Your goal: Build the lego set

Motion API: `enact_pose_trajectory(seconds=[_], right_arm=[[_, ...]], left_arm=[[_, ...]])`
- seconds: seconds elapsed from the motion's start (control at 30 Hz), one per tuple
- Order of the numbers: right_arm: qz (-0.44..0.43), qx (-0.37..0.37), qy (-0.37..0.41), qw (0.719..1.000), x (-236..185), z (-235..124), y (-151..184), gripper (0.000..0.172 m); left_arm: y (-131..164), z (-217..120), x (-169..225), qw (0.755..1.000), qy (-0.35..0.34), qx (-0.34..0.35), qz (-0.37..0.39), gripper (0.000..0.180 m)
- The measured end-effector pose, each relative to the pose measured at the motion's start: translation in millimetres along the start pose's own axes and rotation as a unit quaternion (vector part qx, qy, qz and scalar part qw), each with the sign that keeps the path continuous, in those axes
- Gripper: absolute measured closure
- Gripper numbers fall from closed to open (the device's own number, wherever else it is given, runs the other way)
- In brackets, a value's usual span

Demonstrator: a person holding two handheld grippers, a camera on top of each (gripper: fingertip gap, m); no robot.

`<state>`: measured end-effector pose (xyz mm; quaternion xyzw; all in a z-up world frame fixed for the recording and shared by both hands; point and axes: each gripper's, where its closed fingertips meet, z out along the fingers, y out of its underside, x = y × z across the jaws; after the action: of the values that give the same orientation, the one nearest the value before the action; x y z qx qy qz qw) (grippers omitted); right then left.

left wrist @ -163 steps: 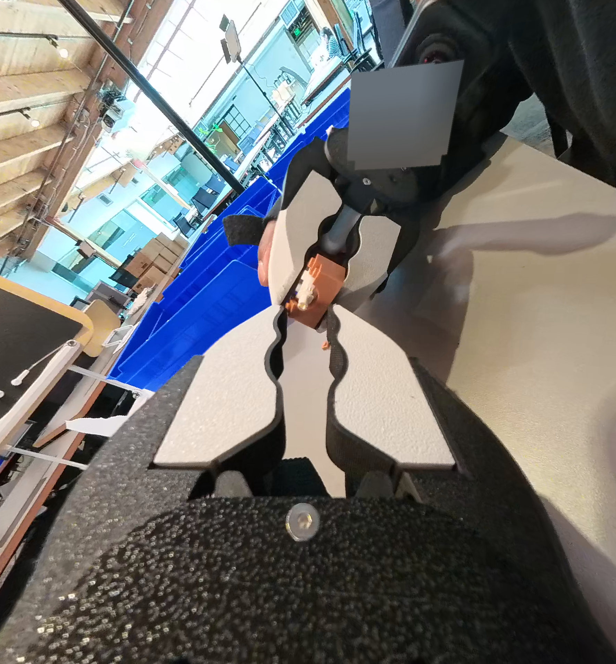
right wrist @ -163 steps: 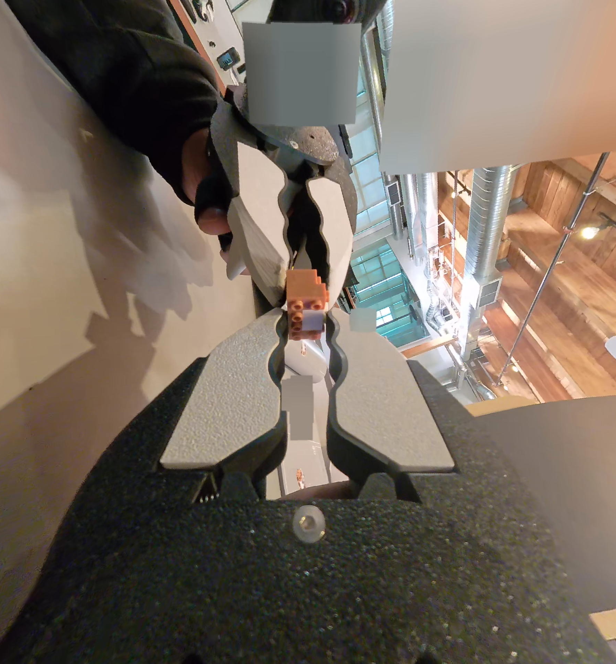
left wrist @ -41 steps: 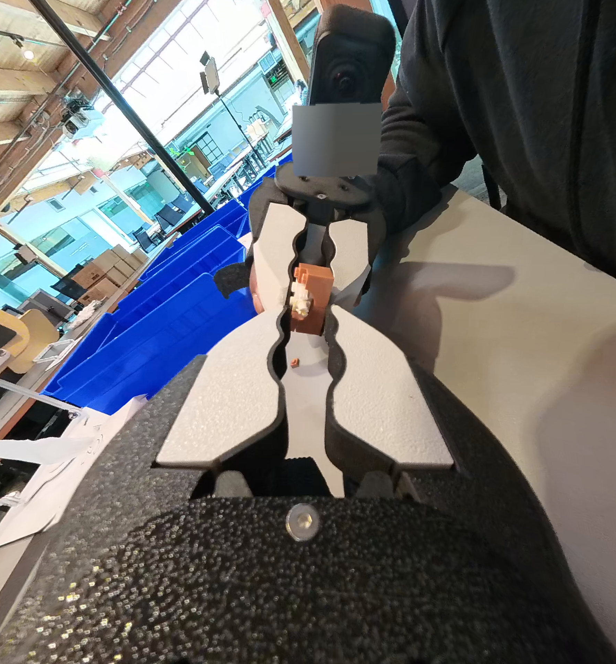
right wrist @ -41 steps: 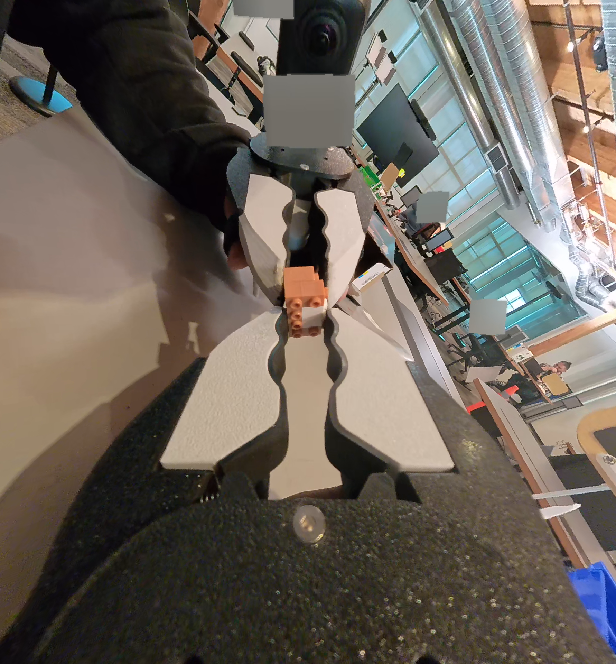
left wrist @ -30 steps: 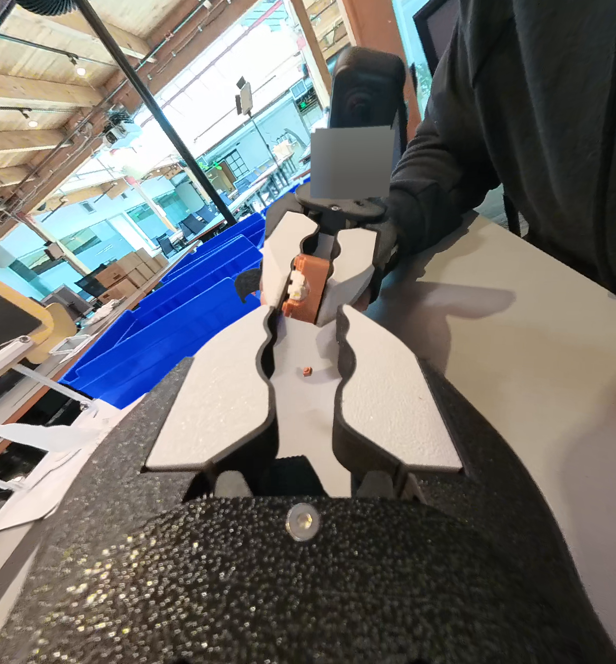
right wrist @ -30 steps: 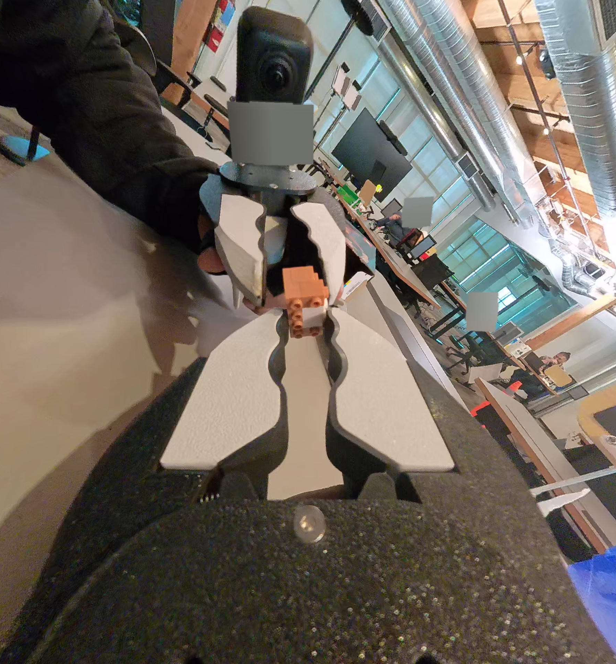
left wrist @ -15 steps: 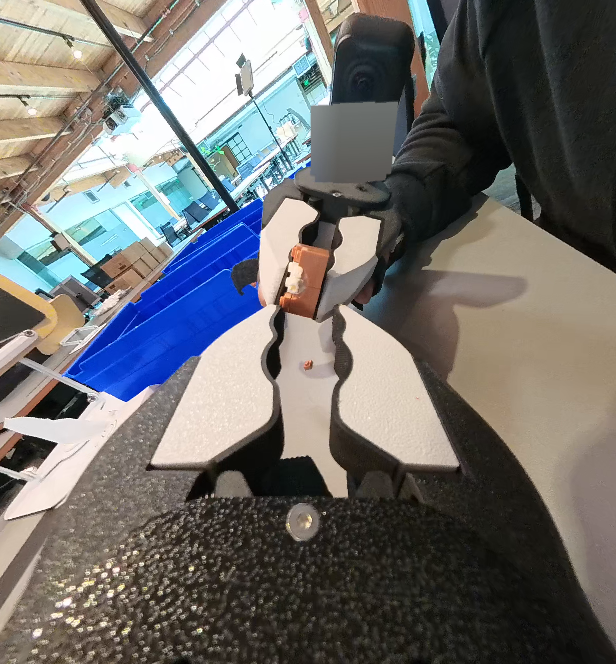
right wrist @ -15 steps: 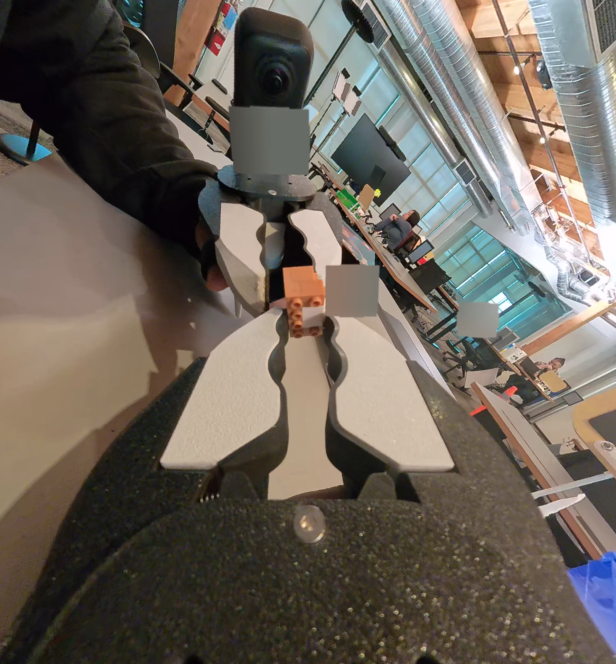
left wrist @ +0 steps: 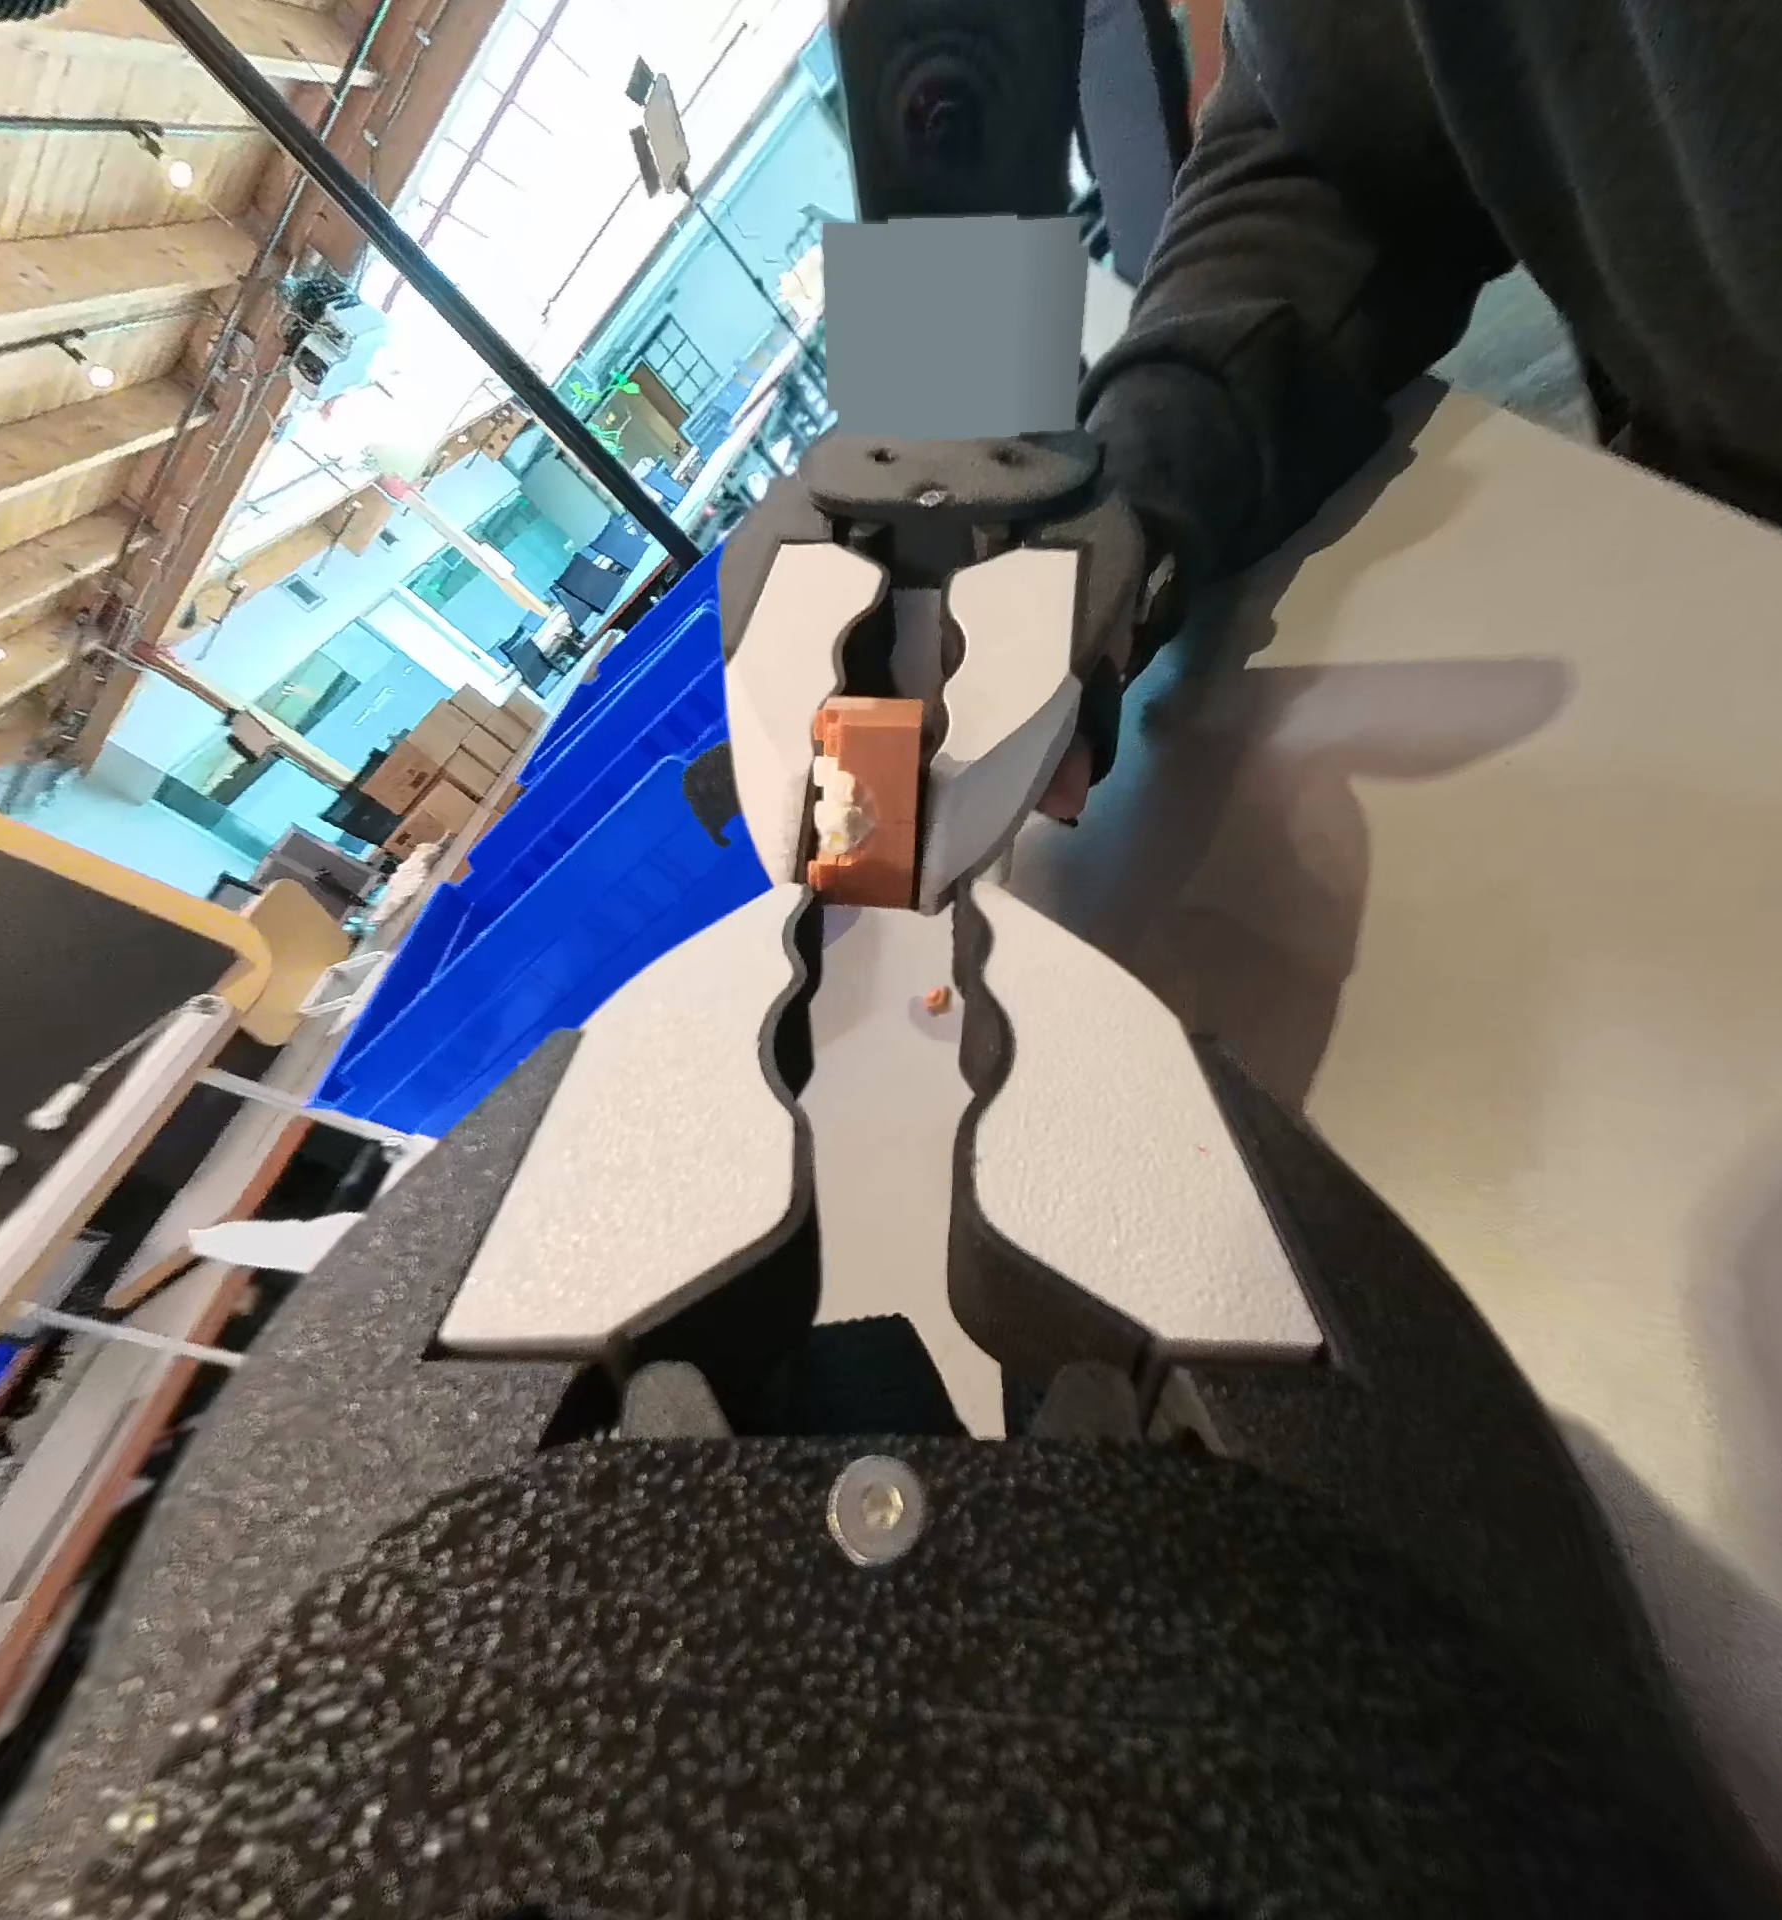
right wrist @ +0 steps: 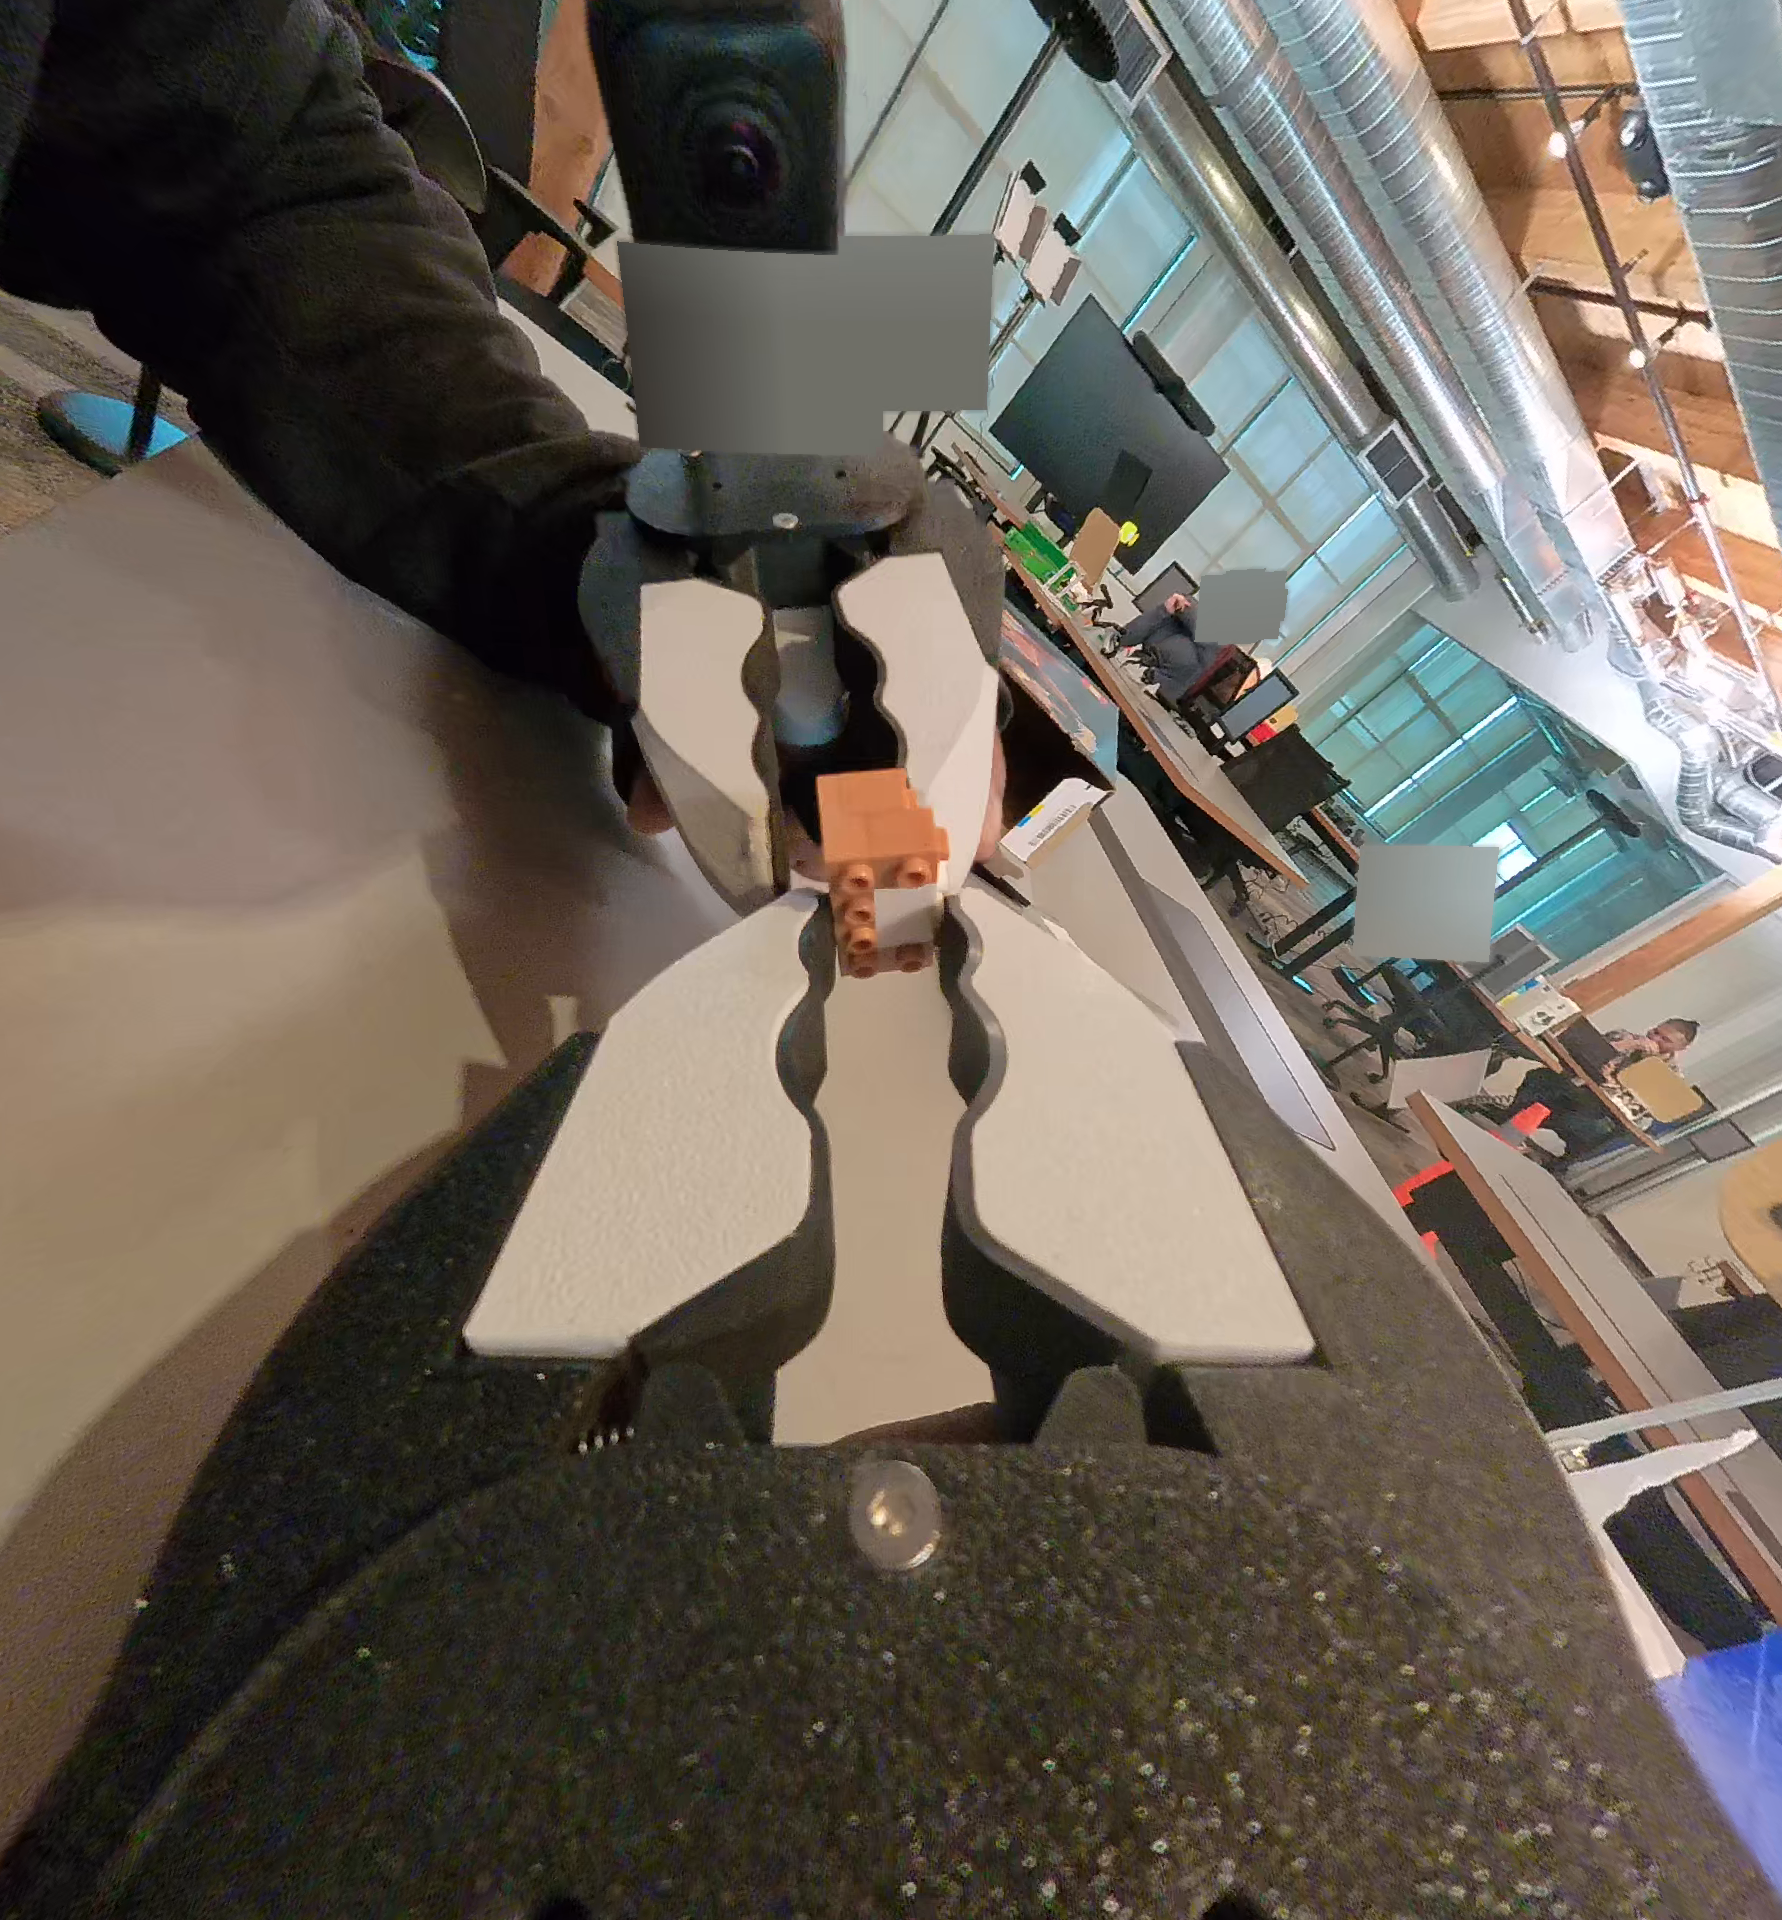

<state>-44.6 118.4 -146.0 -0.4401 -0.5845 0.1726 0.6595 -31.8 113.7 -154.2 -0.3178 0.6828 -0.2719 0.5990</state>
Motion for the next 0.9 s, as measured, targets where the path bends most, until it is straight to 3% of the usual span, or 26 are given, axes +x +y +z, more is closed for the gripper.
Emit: enact_pose_trajectory(seconds=[0.17, 0.37, 0.9], right_arm=[[-0.012, -0.008, 0.001, 1.000, -1.7, 1.3, 1.3, 0.153], [-0.024, -0.021, 0.000, 0.999, -4.0, 3.1, 4.3, 0.152], [-0.032, -0.026, 0.007, 0.999, -1.6, 2.7, 3.7, 0.153]], left_arm=[[-2.3, -1.7, -1.5, 1.000, -0.011, 0.005, 0.017, 0.150], [-5.5, -2.0, 3.5, 0.999, -0.001, 0.009, 0.034, 0.159], [-4.9, 0.4, 7.0, 1.000, 0.006, 0.010, 0.020, 0.149]])
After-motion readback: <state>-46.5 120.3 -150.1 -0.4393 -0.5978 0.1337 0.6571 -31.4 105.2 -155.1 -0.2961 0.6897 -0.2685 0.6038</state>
